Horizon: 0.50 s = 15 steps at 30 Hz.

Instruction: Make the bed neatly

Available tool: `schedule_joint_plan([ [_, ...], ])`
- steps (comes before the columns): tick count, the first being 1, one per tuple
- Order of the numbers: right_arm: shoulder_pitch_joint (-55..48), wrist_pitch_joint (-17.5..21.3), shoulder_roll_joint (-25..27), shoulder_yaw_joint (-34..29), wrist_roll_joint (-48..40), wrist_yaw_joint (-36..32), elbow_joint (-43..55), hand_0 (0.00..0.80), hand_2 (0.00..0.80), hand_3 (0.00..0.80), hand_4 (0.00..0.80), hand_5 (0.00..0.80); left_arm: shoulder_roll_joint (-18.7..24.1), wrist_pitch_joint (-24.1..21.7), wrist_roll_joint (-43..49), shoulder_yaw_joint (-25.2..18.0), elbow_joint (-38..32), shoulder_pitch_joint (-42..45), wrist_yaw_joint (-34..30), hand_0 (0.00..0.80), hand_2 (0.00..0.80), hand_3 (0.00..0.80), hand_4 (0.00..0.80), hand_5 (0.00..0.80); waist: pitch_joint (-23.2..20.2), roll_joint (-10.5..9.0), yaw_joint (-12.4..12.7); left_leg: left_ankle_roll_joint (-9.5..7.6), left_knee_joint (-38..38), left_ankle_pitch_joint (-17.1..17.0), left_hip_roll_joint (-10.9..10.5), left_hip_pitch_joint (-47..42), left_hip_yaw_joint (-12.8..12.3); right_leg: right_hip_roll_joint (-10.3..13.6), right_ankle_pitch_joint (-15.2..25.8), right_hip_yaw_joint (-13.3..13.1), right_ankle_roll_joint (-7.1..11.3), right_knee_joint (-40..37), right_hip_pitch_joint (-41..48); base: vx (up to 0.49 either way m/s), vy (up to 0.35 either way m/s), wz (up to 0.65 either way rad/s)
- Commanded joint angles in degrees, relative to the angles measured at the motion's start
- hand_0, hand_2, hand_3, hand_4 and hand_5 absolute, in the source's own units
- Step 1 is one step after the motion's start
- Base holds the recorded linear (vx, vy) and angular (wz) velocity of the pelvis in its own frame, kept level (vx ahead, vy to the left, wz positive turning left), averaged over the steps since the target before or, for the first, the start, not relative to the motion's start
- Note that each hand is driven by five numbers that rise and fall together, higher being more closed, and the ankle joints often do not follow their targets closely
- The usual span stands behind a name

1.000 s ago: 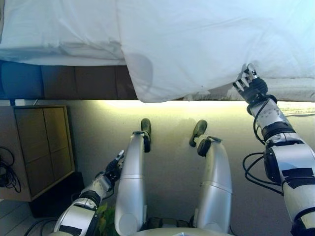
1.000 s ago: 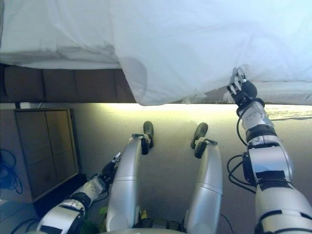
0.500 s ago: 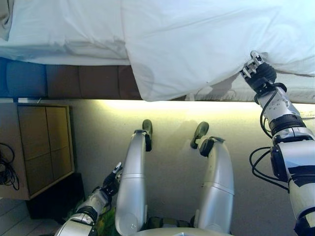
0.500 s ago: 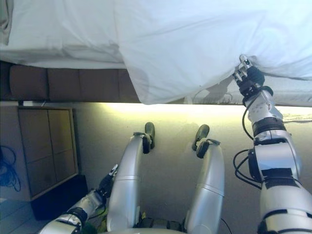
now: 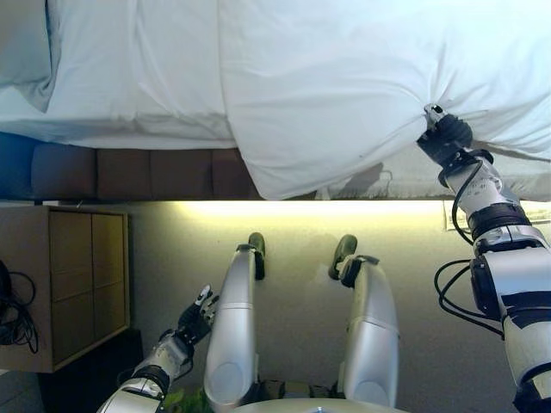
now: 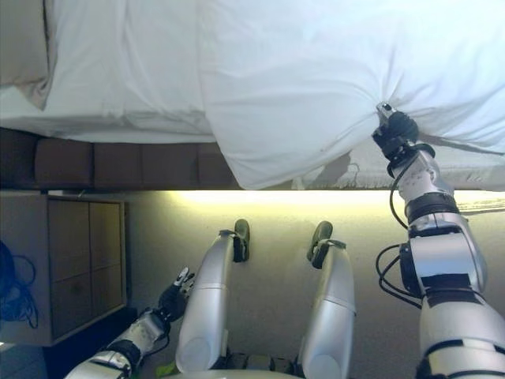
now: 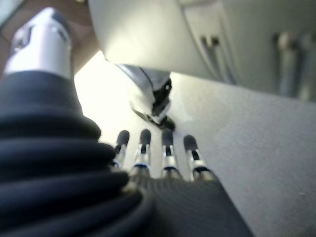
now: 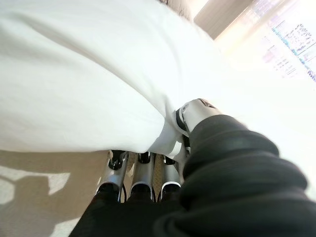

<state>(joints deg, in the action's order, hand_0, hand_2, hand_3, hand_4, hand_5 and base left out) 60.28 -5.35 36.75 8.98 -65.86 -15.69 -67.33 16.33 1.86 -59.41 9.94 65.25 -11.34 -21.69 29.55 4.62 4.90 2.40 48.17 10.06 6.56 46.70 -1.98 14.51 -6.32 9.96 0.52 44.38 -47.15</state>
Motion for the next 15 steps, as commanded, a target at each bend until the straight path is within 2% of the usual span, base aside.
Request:
schedule_joint_plan([
  [1,-1.87,1.43,0.58,-1.52,0.15,-2.66,6.3,0.8,0.8,0.8,0.8,0.8,1.51,-3.22,-1.67,0.39,0.99,3.15,1.25,0.0,0.0,0.0,0.0,0.0,-4.67,-0.04,-0.09,0.82,-4.02,-1.44,2.82,-3.19,0.27,1.96,-0.56,-1.73,1.53,-3.0,4.01,0.043,0.019,-0.08],
  [4,-3.0,1.04,-0.14,-1.29,-0.4,-2.64,7.05,0.8,0.8,0.8,0.8,0.8,2.91,-6.07,-4.97,-1.7,-3.04,1.36,2.9,0.0,0.0,0.0,0.0,0.0,-5.53,-0.51,-0.17,1.6,-7.62,-2.18,2.57,-6.64,-0.5,1.84,0.02,-1.01,2.26,-6.65,7.66,0.037,0.003,-0.06],
  [7,-5.67,1.93,-2.12,-1.66,-0.68,-2.93,7.99,0.8,0.8,0.8,0.8,0.8,6.72,-9.08,-8.43,-4.07,-12.88,-3.35,9.33,0.0,0.0,0.0,0.0,0.0,-6.79,-1.3,-0.01,2.27,-12.22,-2.88,2.16,-11.45,-0.98,1.82,0.91,0.12,3.46,-11.61,12.53,0.062,-0.04,0.05],
  [9,-6.98,1.92,-3.44,-1.36,-0.56,-3.05,8.55,0.8,0.8,0.8,0.8,0.8,9.5,-12.97,-9.19,-4.67,-19.83,-8.01,15.1,0.0,0.0,0.0,0.0,0.0,-7.91,-2.04,0.11,2.59,-15.21,-3.41,2.05,-14.51,-1.23,1.71,1.57,1.02,4.1,-14.88,15.69,0.077,-0.068,0.02],
  [11,-7.75,1.52,-4.95,-0.87,-0.53,-2.93,8.95,0.8,0.8,0.8,0.8,0.8,10.86,-16.72,-10.05,-4.76,-23.95,-12.53,17.74,0.0,0.0,0.0,0.0,0.0,-9.1,-2.98,0.03,2.98,-18.32,-4.09,2.27,-17.68,-1.49,1.28,2.17,1.86,4.53,-18.1,18.9,0.1,-0.085,0.03],
  [15,-7.44,-0.15,-7.35,0.72,-0.42,-2.79,8.55,0.8,0.8,0.8,0.8,0.8,10.8,-21.47,-6.56,-3.0,-26.44,-20.67,21.38,0.0,0.0,0.0,0.0,0.0,-11.02,-4.28,-0.68,3.9,-23.36,-5.26,3.15,-23.13,-2.02,-0.02,3.07,3.28,4.52,-23.63,24.8,0.089,-0.076,-0.04],
])
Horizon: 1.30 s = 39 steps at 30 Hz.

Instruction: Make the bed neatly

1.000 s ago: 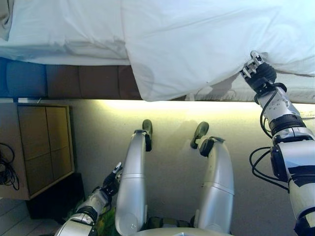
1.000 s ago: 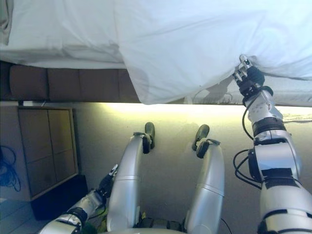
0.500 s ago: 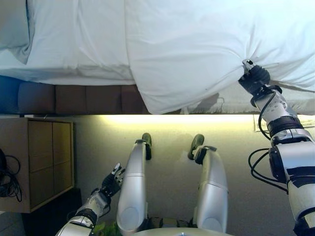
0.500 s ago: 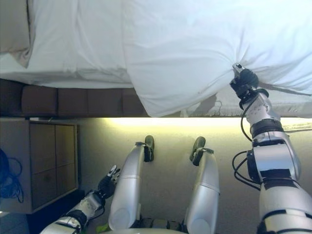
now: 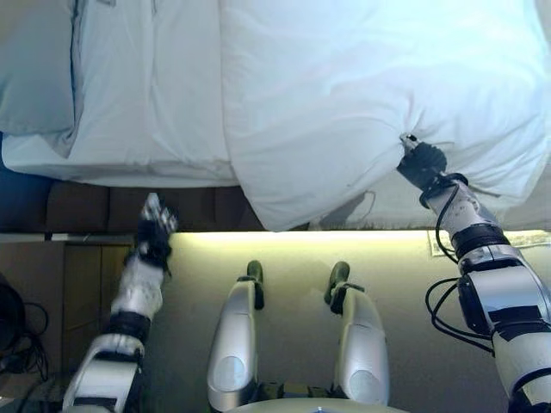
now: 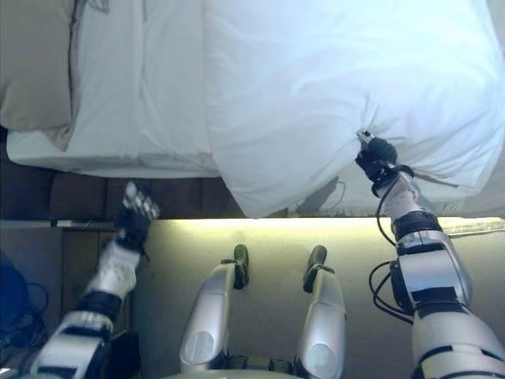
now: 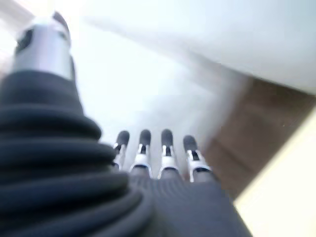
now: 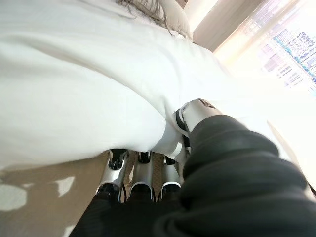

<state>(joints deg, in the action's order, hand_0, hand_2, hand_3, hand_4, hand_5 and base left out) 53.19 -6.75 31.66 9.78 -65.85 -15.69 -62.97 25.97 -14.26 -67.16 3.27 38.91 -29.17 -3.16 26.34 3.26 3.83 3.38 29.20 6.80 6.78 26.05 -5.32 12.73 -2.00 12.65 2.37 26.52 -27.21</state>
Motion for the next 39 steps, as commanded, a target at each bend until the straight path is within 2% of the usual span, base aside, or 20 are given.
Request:
schedule_joint_plan([
  [1,-0.1,0.93,-2.73,0.4,-0.58,-3.05,3.82,0.8,0.8,0.8,0.8,0.8,0.83,-5.73,2.45,4.52,0.1,-4.96,3.3,0.0,0.0,0.0,0.0,0.0,-8.04,-3.22,0.14,2.75,-5.84,-3.72,3.06,-3.28,0.75,1.64,0.31,1.33,2.13,-7.58,5.91,0.024,-0.041,-0.12],
  [3,-0.19,0.48,-3.98,1.46,-0.86,-2.77,4.09,0.8,0.8,0.8,0.8,0.8,-0.37,-6.14,5.61,6.58,0.66,-7.65,3.2,0.0,0.0,0.0,0.0,0.0,-9.12,-3.54,-0.28,3.14,-8.5,-4.42,3.38,-6.11,0.51,1.11,0.95,1.87,2.27,-10.55,8.96,0.082,-0.035,-0.14],
  [7,-1.92,0.13,-5.7,2.65,-0.72,-2.09,5.74,0.8,0.8,0.8,0.8,0.8,-3.42,-3.1,3.65,9.17,1.37,-8.04,-0.19,0.0,0.0,0.0,0.0,0.0,-10.81,-3.86,-0.79,3.65,-12.33,-5.22,3.97,-10.67,-0.2,0.27,1.66,2.41,2.58,-14.47,13.54,0.134,-0.029,-0.05],
  [11,-2.62,0.3,-7.28,2.57,-1.49,-1.54,6.62,0.8,0.8,0.8,0.8,0.8,-7.71,2.16,-0.08,11.14,2.18,-6.73,-2.92,0.0,0.0,0.0,0.0,0.0,-11.61,-4.53,-0.98,4.08,-13.83,-5.22,4.74,-13.34,-0.73,-0.66,1.7,2.71,2.64,-16.44,16.55,0.132,-0.066,-0.05],
  [13,-2.62,0.88,-7.97,2.79,-2.15,-0.56,8.03,0.8,0.8,0.8,0.8,0.8,-10.28,5.72,-3.84,12.37,2.25,-5.55,-4.44,0.0,0.0,0.0,0.0,0.0,-11.54,-5.26,-0.9,4.17,-14.16,-5.14,5.1,-13.7,-0.75,-1.19,1.7,2.7,2.64,-16.84,16.97,0.059,-0.122,-0.04],
  [17,-1.7,2.29,-8.62,3.5,-5.44,0.54,10.55,0.8,0.8,0.8,0.8,0.8,-15.06,16.19,-17.89,14.82,3.58,-2.69,-7.46,0.0,0.0,0.0,0.0,0.0,-10.43,-7.14,-0.66,4.27,-12.87,-4.48,6.11,-12.56,-0.58,-2.13,1.41,2.77,2.4,-16.28,16.53,0.007,-0.149,0.01],
  [19,-1.03,2.64,-8.88,3.9,-6.73,0.44,11.04,0.8,0.8,0.8,0.8,0.8,-17.05,19.07,-22.53,15.59,4.67,-1.39,-7.91,0.0,0.0,0.0,0.0,0.0,-9.95,-7.99,-0.57,4.27,-12.22,-4.18,6.57,-11.83,-0.38,-2.7,1.34,2.79,2.28,-16.09,16.24,-0.023,-0.181,-0.02],
  [21,-0.04,3.26,-9.44,4.71,-9.12,0.55,12.09,0.8,0.8,0.8,0.8,0.8,-19.62,25.37,-30.16,16.23,6.76,0.72,-8.47,0.0,0.0,0.0,0.0,0.0,-9.29,-9.31,-0.29,4.73,-11.71,-2.55,7.48,-11.74,0.3,-3.83,0.26,2.6,2.65,-16.08,16.75,0.071,-0.198,-0.04],
  [25,0.79,4.59,-9.66,5.71,-12.9,-0.04,14.62,0.8,0.8,0.8,0.8,0.8,-20.78,33.29,-38.09,16.1,8.65,2.64,-8.71,0.0,0.0,0.0,0.0,0.0,-8.0,-10.84,0.15,4.77,-11.16,-2.19,8.43,-10.77,0.31,-4.6,0.3,2.88,2.52,-16.43,16.85,0.012,-0.149,-0.02],
  [27,1.4,5.59,-9.99,6.05,-15.02,-0.96,15.99,0.8,0.8,0.8,0.8,0.8,-20.88,36.02,-41.83,16.28,9.09,2.92,-6.43,0.0,0.0,0.0,0.0,0.0,-7.35,-11.57,0.28,4.9,-10.38,-2.06,8.94,-9.71,0.52,-4.88,0.39,2.92,2.45,-16.37,16.5,-0.026,-0.131,-0.03],
  [31,1.41,7.01,-10.56,7.12,-17.53,-1.69,20.77,0.8,0.8,0.8,0.8,0.8,-21.34,37.29,-45.84,16.71,9.41,2.83,1.58,0.0,0.0,0.0,0.0,0.0,-6.2,-12.78,0.32,5.0,-8.56,-1.61,9.6,-7.65,1.33,-5.36,0.37,3.02,2.36,-15.79,15.67,-0.024,-0.105,-0.01],
  [39,1.5,6.1,-12.48,9.05,-18.23,-2.29,29.68,0.8,0.8,0.8,0.8,0.8,-24.6,35.18,-45.84,17.7,11.32,1.43,3.74,0.0,0.0,0.0,0.0,0.0,-4.34,-13.83,-0.49,5.23,-5.44,-0.86,9.96,-4.64,2.23,-5.45,0.51,2.72,2.63,-14.98,14.22,-0.022,-0.061,-0.01],
])
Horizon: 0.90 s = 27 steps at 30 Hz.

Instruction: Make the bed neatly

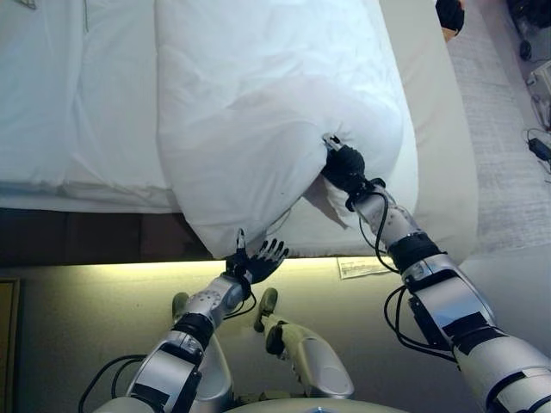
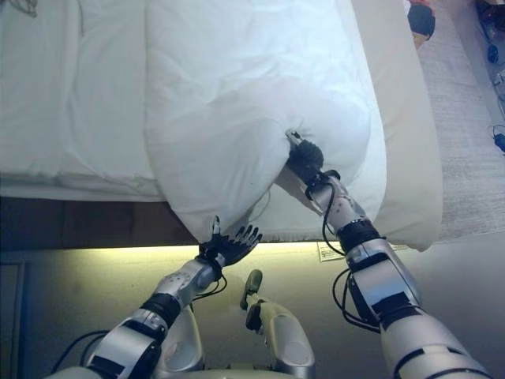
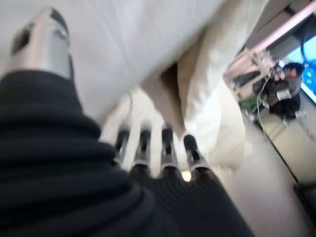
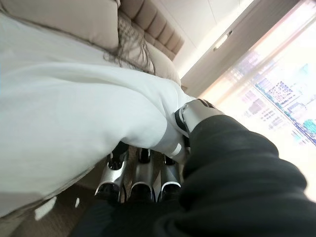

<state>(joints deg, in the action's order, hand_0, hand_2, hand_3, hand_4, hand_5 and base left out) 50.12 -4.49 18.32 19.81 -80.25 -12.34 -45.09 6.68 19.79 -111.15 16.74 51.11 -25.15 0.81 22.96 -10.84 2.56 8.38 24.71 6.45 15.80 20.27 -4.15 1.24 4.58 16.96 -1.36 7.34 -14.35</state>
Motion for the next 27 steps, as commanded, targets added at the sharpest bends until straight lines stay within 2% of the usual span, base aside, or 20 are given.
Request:
schedule_joint_plan([
  [1,4.67,3.77,0.63,-0.7,-3.69,-5.44,12.73,0.8,0.8,0.8,0.8,0.8,-5.65,1.06,-1.85,4.65,-0.91,-2.89,-0.32,0.0,0.0,0.0,0.0,0.0,-0.66,0.22,0.65,0.28,-0.71,-0.48,0.96,1.41,1.11,6.03,-6.0,-1.64,6.43,4.25,1.15,-0.037,-0.03,0.0],
  [8,4.09,3.22,-0.56,0.6,-1.98,-4.39,17.37,0.8,0.8,0.8,0.8,0.8,-8.08,1.01,-1.85,8.36,-2.44,-3.22,-3.89,0.0,0.0,0.0,0.0,0.0,0.5,0.24,-0.1,0.58,-1.09,-0.74,0.75,1.7,0.95,6.09,-5.58,-2.02,6.75,3.64,0.76,-0.006,-0.004,0.0],
  [12,2.75,2.88,-0.88,0.61,-1.36,-4.06,18.62,0.8,0.8,0.8,0.8,0.8,-8.96,-1.89,-1.85,8.81,-3.6,-3.25,-8.39,0.0,0.0,0.0,0.0,0.0,0.72,0.23,-0.6,0.73,-1.27,-0.88,0.82,1.65,0.71,6.08,-5.73,-2.19,6.7,3.85,0.47,0.0,0.0,0.0],
  [17,0.33,0.88,-0.89,0.11,0.26,-3.77,20.48,0.8,0.8,0.8,0.8,0.8,-9.54,-7.29,-1.85,5.67,-5.69,-4.74,-16.99,0.0,0.0,0.0,0.0,0.0,0.45,0.07,-1.7,0.9,-1.18,-0.88,1.03,1.43,0.51,6.0,-6.36,-2.97,6.58,4.47,0.15,0.007,0.029,-0.01],
  [21,-2.59,-1.49,-0.38,-0.68,1.72,-4.27,22.15,0.8,0.8,0.8,0.8,0.8,-10.11,-10.95,-1.85,1.17,-7.98,-7.69,-25.57,0.0,0.0,0.0,0.0,0.0,0.02,-0.55,-2.6,1.16,-0.7,-0.63,1.55,1.69,0.47,5.7,-6.94,-3.25,6.54,5.26,-0.26,0.004,0.009,-0.03],
  [27,-7.96,-1.66,-0.73,-1.43,2.64,-6.42,23.81,0.8,0.8,0.8,0.8,0.8,-11.6,-20.51,-1.85,-3.38,-13.62,-9.57,-36.12,0.0,0.0,0.0,0.0,0.0,-0.26,-2.07,-2.72,1.39,-0.27,0.05,2.02,1.55,1.21,5.04,-7.7,-2.68,6.51,5.93,0.28,0.026,-0.048,-0.01],
])
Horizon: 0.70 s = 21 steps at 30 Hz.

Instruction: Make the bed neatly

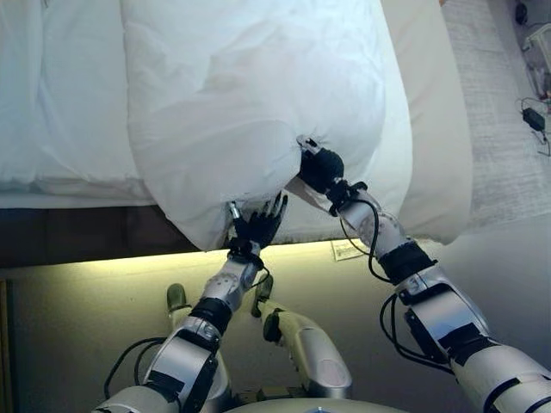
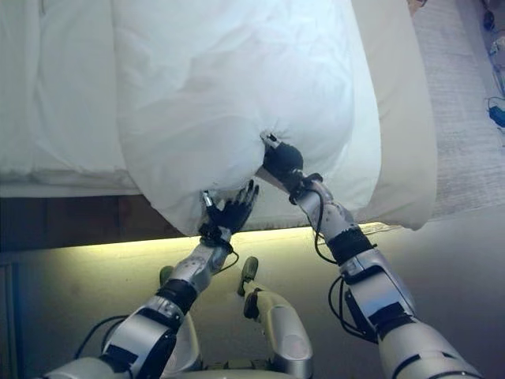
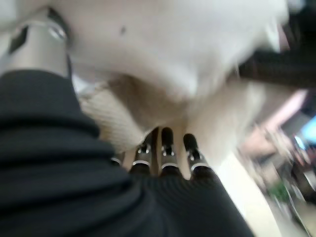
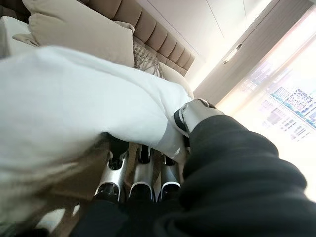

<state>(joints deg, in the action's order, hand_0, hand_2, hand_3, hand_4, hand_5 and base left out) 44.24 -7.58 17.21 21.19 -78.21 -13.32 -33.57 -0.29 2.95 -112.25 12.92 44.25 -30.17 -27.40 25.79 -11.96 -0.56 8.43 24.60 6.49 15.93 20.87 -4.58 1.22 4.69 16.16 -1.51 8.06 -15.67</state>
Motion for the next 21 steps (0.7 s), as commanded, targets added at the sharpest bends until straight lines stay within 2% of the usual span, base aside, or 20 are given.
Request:
schedule_joint_plan([
  [1,-2.72,1.52,0.21,-2.89,0.47,-5.61,12.66,0.8,0.8,0.8,0.8,0.8,-4.8,-5.52,-0.75,-0.14,-7.87,-4.79,-8.63,0.0,0.0,0.0,0.0,0.0,-3.08,-1.26,0.5,1.37,-0.04,0.12,1.94,1.02,1.82,4.89,-7.89,-1.75,6.63,5.26,1.7,0.021,-0.075,0.0],
  [7,-6.06,1.09,-0.42,-3.76,0.49,-6.43,14.42,0.8,0.8,0.8,0.8,0.8,-4.95,-14.48,-0.75,-2.72,-12.79,-5.57,-11.16,0.0,0.0,0.0,0.0,0.0,-3.3,-2.73,1.08,1.56,0.14,0.52,2.31,1.11,2.79,4.38,-8.1,-0.62,6.71,4.93,2.72,0.026,-0.05,0.05],
  [12,-7.85,0.61,-1.31,-4.52,0.49,-7.12,15.03,0.8,0.8,0.8,0.8,0.8,-4.66,-19.42,-0.75,-4.08,-15.52,-5.22,-12.62,0.0,0.0,0.0,0.0,0.0,-3.46,-3.46,1.81,1.64,0.31,0.91,2.41,1.08,3.42,4.23,-8.26,0.04,6.88,4.69,3.58,0.018,-0.023,0.1],
  [17,-9.11,0.12,-2.57,-4.73,0.52,-6.15,13.55,0.8,0.8,0.8,0.8,0.8,-4.51,-21.82,-0.75,-5.03,-16.59,-4.08,-11.58,0.0,0.0,0.0,0.0,0.0,-3.92,-3.66,2.82,1.57,-0.31,1.21,2.08,-0.07,3.96,4.26,-8.27,0.74,7.15,3.79,5.34,0.028,-0.005,0.06],
  [21,-9.84,0.55,-3.57,-5.04,-0.51,-5.23,10.55,0.8,0.8,0.8,0.8,0.8,-4.82,-21.62,-0.75,-4.96,-16.88,-1.48,-10.85,0.0,0.0,0.0,0.0,0.0,-4.66,-2.96,4.07,1.47,-1.85,1.1,1.41,-2.13,4.28,4.83,-8.32,1.22,7.6,3.05,7.32,0.041,0.031,0.12],
])
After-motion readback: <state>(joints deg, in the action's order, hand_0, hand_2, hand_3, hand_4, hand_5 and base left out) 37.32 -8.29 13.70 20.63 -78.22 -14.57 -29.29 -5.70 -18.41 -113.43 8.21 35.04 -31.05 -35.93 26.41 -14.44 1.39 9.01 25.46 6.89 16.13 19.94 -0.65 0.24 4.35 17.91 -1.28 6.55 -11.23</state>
